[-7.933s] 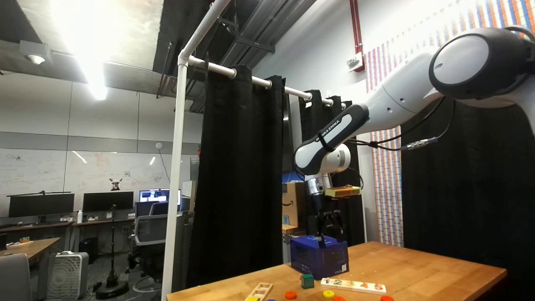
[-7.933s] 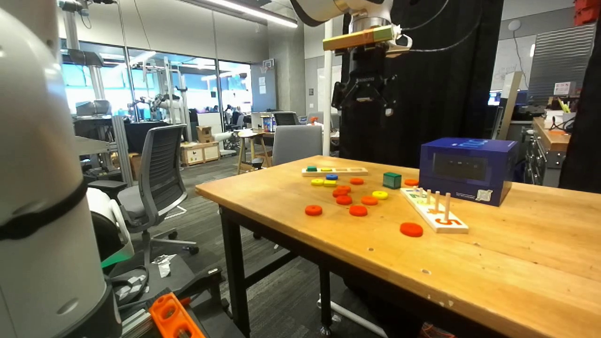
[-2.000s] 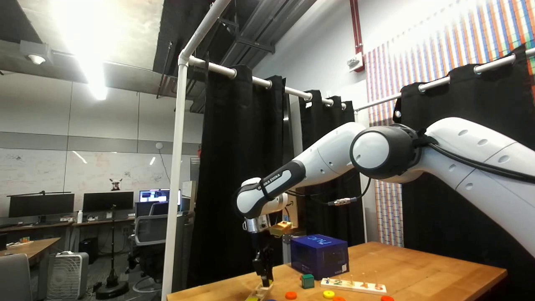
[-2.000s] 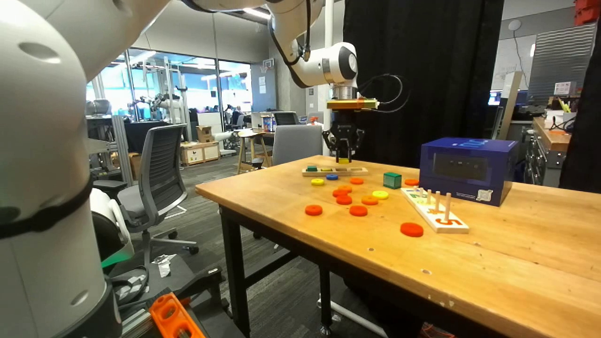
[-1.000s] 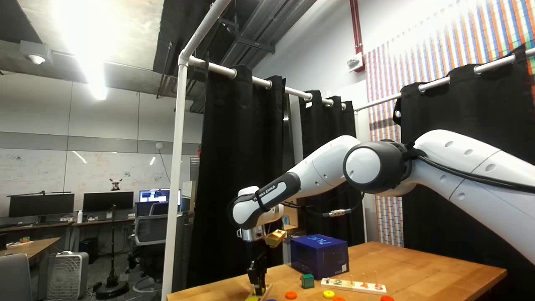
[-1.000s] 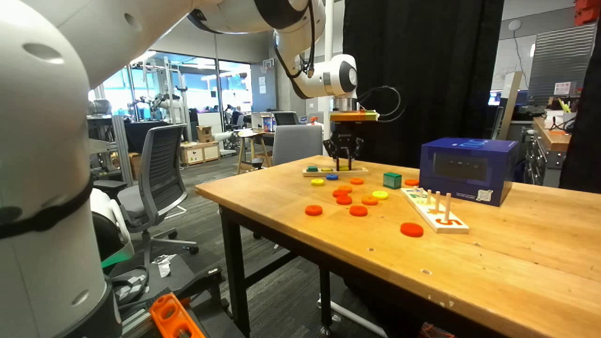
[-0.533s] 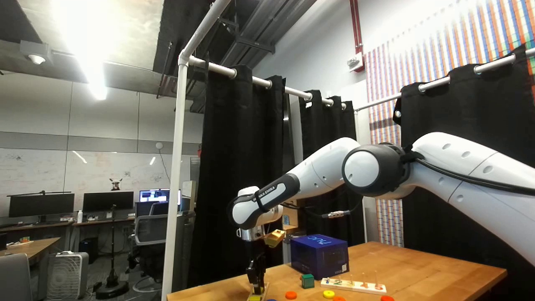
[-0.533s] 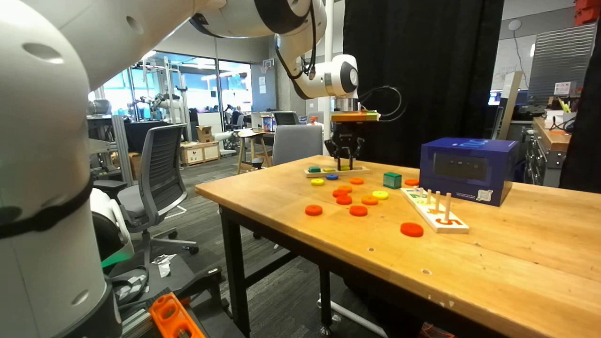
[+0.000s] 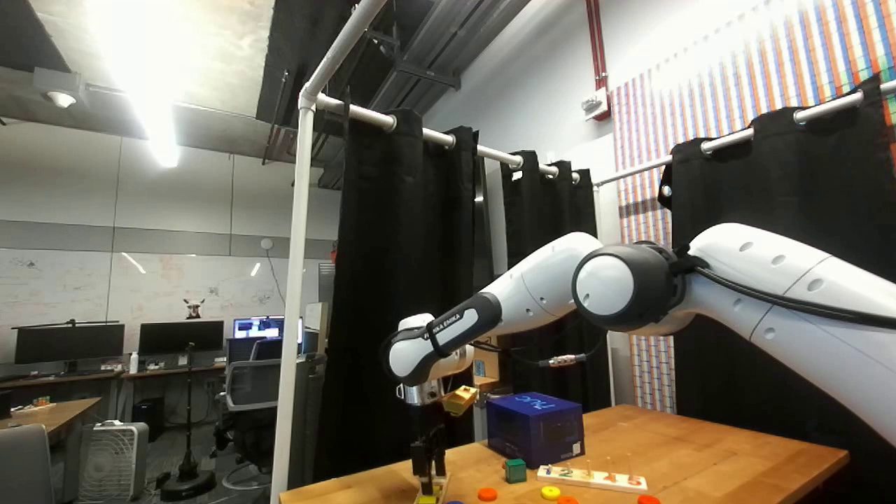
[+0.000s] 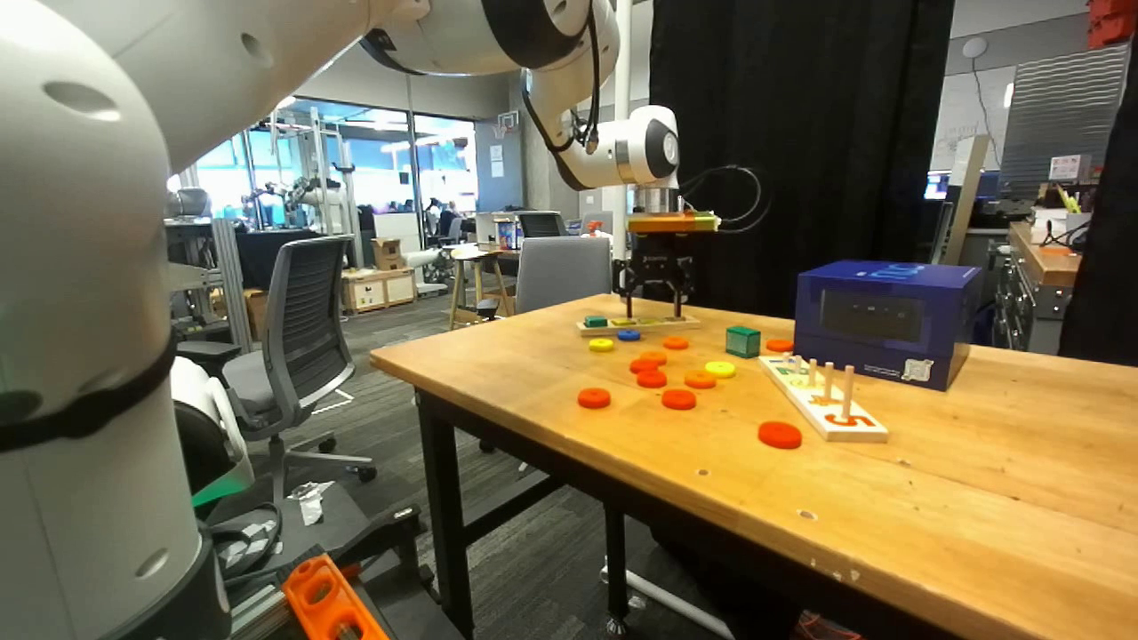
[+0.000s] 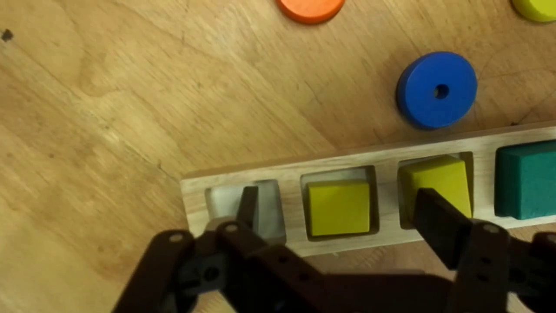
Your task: Pick the yellow square and put it on the wooden object
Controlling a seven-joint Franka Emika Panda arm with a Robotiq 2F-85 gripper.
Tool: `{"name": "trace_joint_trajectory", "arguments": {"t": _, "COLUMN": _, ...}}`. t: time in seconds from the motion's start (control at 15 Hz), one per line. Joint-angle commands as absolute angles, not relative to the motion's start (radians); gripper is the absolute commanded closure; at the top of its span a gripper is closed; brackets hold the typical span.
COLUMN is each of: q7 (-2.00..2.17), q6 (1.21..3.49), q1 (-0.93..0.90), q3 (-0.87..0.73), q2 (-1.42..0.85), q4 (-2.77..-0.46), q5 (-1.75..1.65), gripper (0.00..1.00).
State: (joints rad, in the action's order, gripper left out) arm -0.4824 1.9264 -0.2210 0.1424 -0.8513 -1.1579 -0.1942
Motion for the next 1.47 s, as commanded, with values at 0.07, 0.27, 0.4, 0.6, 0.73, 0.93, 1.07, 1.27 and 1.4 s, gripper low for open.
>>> {"name": "trace_joint_trajectory", "arguments": {"t": 0.07, "q7": -0.466, "q6": 1.862, "q1": -0.236, "q3": 0.135, "q2": -0.820, "q4": -1.134, "q5": -0.218, "gripper": 0.00}}
{"name": "trace_joint_trajectory", "arguments": {"t": 0.27, "q7": -0.419, "q6": 1.808, "q1": -0.239, "q3": 0.123, "q2": -0.741, "q4": -1.181, "q5": -0.224, "gripper": 0.00}}
{"name": "trace_joint_trajectory", "arguments": {"t": 0.4, "q7": -0.374, "q6": 1.777, "q1": -0.235, "q3": 0.108, "q2": -0.673, "q4": -1.231, "q5": -0.231, "gripper": 0.00}}
{"name": "trace_joint_trajectory", "arguments": {"t": 0.6, "q7": -0.283, "q6": 1.727, "q1": -0.226, "q3": 0.080, "q2": -0.565, "q4": -1.324, "q5": -0.240, "gripper": 0.00}}
{"name": "trace_joint_trajectory", "arguments": {"t": 0.73, "q7": -0.216, "q6": 1.717, "q1": -0.209, "q3": 0.071, "q2": -0.484, "q4": -1.412, "q5": -0.239, "gripper": 0.00}}
{"name": "trace_joint_trajectory", "arguments": {"t": 0.93, "q7": -0.126, "q6": 1.752, "q1": -0.172, "q3": 0.059, "q2": -0.367, "q4": -1.566, "q5": -0.217, "gripper": 0.00}}
{"name": "trace_joint_trajectory", "arguments": {"t": 1.07, "q7": -0.069, "q6": 1.776, "q1": -0.143, "q3": 0.053, "q2": -0.303, "q4": -1.662, "q5": -0.201, "gripper": 0.00}}
{"name": "trace_joint_trajectory", "arguments": {"t": 1.27, "q7": -0.016, "q6": 1.813, "q1": -0.100, "q3": 0.044, "q2": -0.225, "q4": -1.806, "q5": -0.172, "gripper": 0.00}}
{"name": "trace_joint_trajectory", "arguments": {"t": 1.4, "q7": 0.006, "q6": 1.826, "q1": -0.082, "q3": 0.040, "q2": -0.189, "q4": -1.884, "q5": -0.155, "gripper": 0.00}}
